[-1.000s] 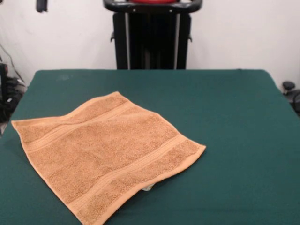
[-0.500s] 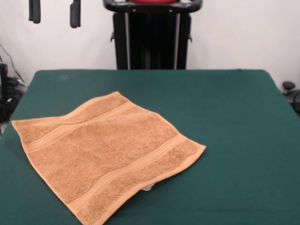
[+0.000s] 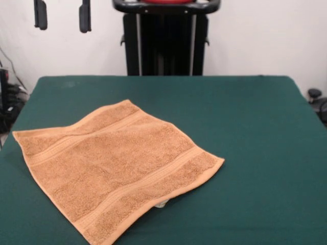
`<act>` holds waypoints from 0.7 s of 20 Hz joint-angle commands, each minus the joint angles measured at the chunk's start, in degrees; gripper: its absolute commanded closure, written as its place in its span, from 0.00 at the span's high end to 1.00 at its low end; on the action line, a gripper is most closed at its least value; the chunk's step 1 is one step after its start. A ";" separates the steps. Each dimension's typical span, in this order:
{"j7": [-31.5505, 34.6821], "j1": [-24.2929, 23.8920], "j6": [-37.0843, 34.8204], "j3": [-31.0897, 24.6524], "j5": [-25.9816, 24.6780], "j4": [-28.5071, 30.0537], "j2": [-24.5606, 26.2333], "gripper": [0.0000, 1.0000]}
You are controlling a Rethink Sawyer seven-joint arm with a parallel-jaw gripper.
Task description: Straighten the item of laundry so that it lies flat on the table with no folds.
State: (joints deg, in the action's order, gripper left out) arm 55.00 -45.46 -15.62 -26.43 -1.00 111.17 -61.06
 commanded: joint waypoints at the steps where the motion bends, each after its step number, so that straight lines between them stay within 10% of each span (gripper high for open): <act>1: 10.09 1.50 -4.56 -6.31 3.12 7.13 3.11 1.00; 14: -0.54 8.36 -34.42 -0.56 -6.29 -6.81 9.90 1.00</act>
State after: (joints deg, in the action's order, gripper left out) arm 55.00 -41.74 -33.14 -26.23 -2.31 107.78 -55.18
